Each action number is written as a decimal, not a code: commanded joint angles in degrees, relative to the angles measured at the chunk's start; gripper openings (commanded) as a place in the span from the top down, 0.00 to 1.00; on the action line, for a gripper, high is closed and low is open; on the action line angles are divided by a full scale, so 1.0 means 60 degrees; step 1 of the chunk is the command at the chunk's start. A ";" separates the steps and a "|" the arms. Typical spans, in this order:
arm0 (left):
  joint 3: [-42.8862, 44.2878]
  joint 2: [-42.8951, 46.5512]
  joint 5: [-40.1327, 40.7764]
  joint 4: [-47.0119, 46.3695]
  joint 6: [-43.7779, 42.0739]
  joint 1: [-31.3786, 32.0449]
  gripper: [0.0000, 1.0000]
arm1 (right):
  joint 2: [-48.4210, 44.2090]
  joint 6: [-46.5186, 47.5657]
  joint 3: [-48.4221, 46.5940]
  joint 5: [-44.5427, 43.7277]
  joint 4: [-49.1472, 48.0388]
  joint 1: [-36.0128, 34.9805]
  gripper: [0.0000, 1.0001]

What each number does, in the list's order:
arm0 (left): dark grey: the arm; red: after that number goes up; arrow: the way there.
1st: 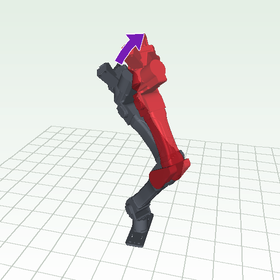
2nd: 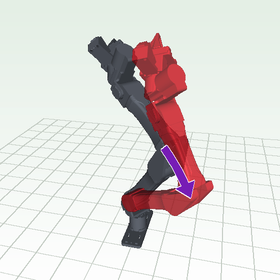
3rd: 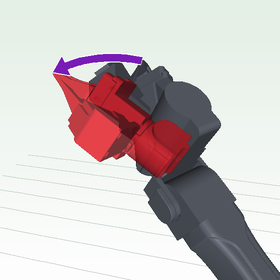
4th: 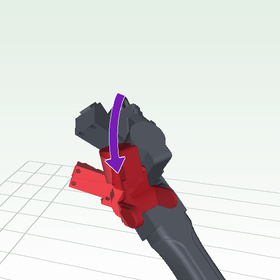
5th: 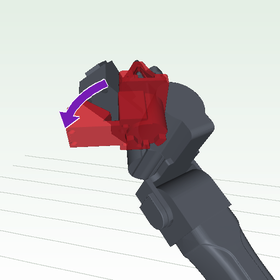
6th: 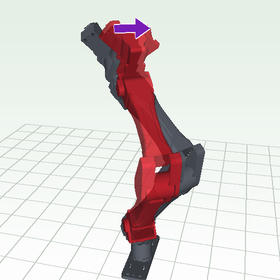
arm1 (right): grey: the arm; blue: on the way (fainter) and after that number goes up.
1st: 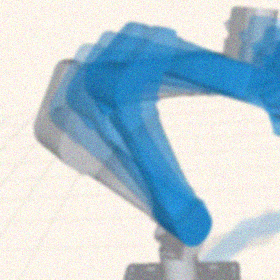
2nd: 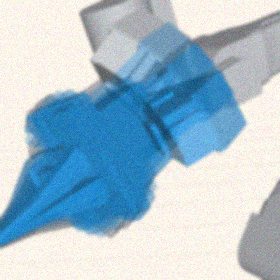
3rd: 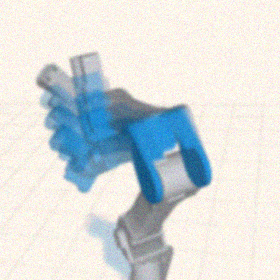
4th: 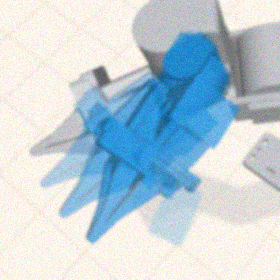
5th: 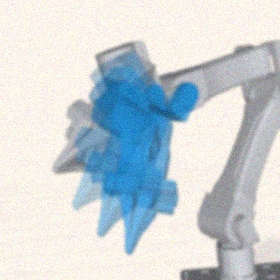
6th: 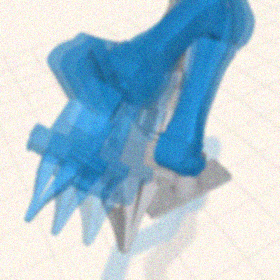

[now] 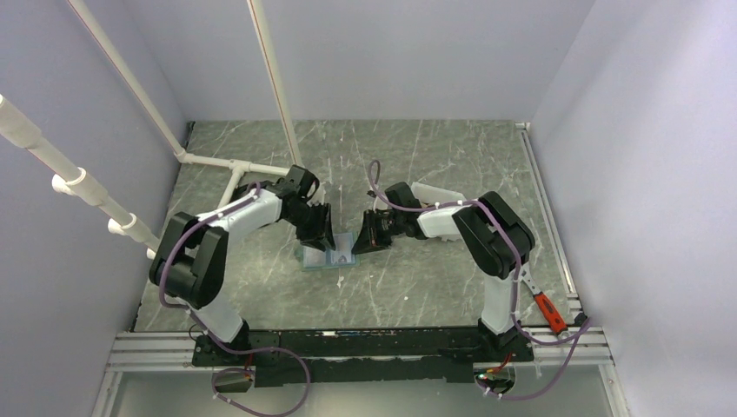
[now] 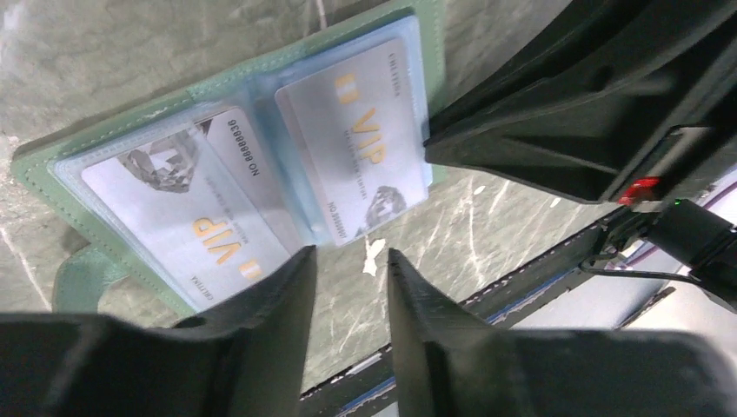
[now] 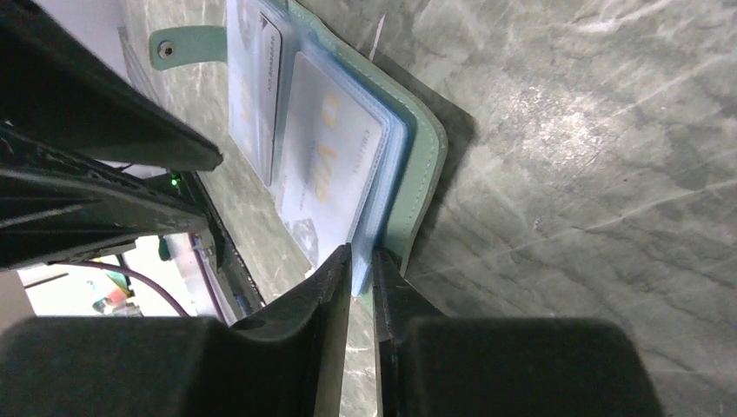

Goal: Put the credit cards into the card holder
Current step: Insert the credit card into the card holder, then turn over the card slot in the card holder.

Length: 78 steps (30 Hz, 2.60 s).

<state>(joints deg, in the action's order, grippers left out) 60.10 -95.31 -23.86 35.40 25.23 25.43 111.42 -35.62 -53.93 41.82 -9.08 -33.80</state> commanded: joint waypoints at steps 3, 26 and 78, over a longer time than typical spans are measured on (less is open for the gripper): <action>0.0171 -0.0106 -0.0545 -0.0592 -0.0053 0.0024 0.74 | -0.0571 0.0354 -0.0221 -0.0237 0.0653 -0.0050 0.79; -0.0824 -0.1293 0.0617 -0.1271 -0.0122 0.0011 0.96 | -0.0669 -0.0118 -0.0388 0.0076 0.0276 -0.0064 0.76; -0.0616 0.0120 -0.0153 -0.0754 0.0189 -0.0016 0.73 | 0.0431 -0.1898 -0.0846 0.1587 -0.1884 -0.0295 0.69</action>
<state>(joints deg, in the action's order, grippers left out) 56.10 -99.57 -25.56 27.16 26.35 24.67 112.79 -46.85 -56.31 50.02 -17.69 -35.14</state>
